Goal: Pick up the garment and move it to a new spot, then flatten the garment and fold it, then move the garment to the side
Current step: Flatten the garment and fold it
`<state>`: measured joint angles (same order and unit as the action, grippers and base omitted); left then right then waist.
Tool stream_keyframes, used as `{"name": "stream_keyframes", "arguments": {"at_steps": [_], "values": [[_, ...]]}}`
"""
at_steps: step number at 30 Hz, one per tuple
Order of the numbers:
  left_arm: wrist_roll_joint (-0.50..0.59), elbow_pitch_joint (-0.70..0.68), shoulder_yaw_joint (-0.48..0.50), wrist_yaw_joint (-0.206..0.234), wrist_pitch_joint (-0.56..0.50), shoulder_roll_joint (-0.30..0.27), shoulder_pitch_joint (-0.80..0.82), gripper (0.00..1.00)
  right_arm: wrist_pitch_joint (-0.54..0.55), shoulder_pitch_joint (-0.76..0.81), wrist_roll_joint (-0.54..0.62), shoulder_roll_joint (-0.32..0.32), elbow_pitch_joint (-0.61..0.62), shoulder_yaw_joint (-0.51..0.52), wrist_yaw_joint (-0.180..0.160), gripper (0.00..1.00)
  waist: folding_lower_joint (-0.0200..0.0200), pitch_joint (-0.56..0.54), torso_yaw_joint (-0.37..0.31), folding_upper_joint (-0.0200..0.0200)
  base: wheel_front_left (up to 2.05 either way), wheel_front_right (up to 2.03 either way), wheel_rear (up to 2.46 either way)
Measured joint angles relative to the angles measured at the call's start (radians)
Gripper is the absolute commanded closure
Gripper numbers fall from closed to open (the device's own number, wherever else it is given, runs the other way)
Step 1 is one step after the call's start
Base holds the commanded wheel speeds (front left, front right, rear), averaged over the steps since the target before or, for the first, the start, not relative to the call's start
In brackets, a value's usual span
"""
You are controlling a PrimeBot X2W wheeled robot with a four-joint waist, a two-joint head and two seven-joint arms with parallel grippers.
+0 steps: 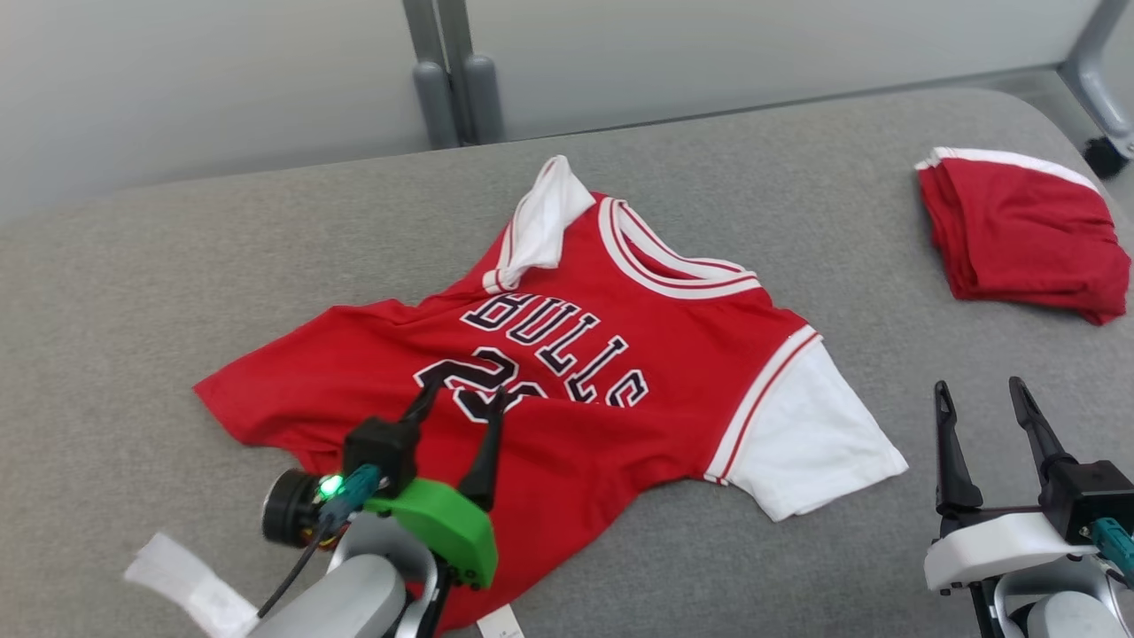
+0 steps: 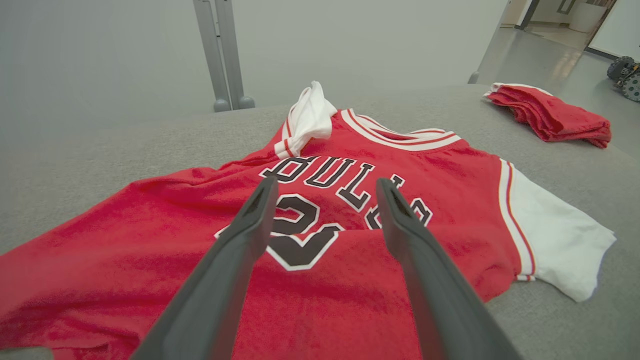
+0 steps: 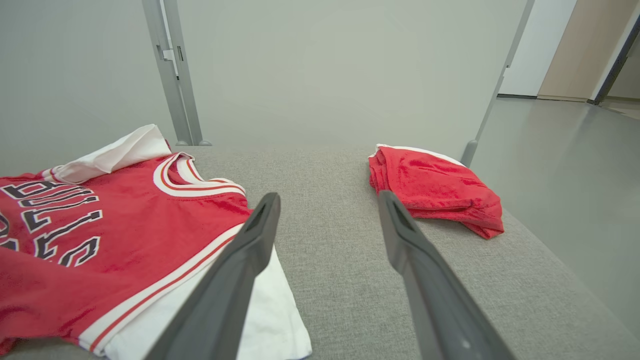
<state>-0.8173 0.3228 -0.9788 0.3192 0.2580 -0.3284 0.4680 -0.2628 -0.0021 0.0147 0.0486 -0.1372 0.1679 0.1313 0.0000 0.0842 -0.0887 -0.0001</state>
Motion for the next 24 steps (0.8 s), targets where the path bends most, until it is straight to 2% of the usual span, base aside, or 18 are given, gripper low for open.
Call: {"name": "stream_keyframes", "arguments": {"at_steps": [3, 6, 10, 16, 20, 24], "values": [[0.037, -0.061, 0.111, 0.003, 0.003, -0.047, -0.108, 0.0, 0.0, 0.004, 0.004, 0.001, 0.0, 0.004, 0.0, 0.0, 0.0, -0.032, 0.055, 0.0, 0.0, 0.0, 0.0], [0.08, -0.125, 0.253, -0.015, 0.004, -0.064, -0.251, 0.0, 0.0, 0.02, 0.007, 0.001, -0.005, 0.001, 0.0, 0.0, 0.0, -0.06, 0.097, 0.0, 0.0, 0.0, 0.0], [0.162, -0.183, 0.417, -0.081, 0.004, -0.068, -0.449, 0.0, 0.0, 0.04, 0.007, 0.001, -0.014, 0.008, 0.0, 0.0, 0.0, -0.093, 0.132, 0.0, 0.0, 0.0, 0.0], [0.295, -0.225, 0.665, -0.212, 0.004, 0.019, -0.662, 0.0, 0.0, 0.087, 0.012, 0.0, -0.035, 0.035, 0.0, 0.0, 0.0, -0.128, 0.164, 0.0001, 0.0, 0.0, 0.0], [0.374, -0.219, 0.758, -0.322, 0.004, 0.077, -0.697, 0.0, 0.0, 0.104, 0.01, 0.001, -0.044, 0.046, 0.0, 0.0, 0.0, -0.135, 0.18, 0.0001, 0.0, 0.0, 0.0], [0.43, -0.192, 0.817, -0.397, 0.004, 0.128, -0.695, 0.0, 0.0, 0.113, 0.001, 0.001, -0.059, 0.043, 0.0, 0.0, 0.0, -0.138, 0.182, 0.0001, 0.0, 0.0, 0.0]]}}
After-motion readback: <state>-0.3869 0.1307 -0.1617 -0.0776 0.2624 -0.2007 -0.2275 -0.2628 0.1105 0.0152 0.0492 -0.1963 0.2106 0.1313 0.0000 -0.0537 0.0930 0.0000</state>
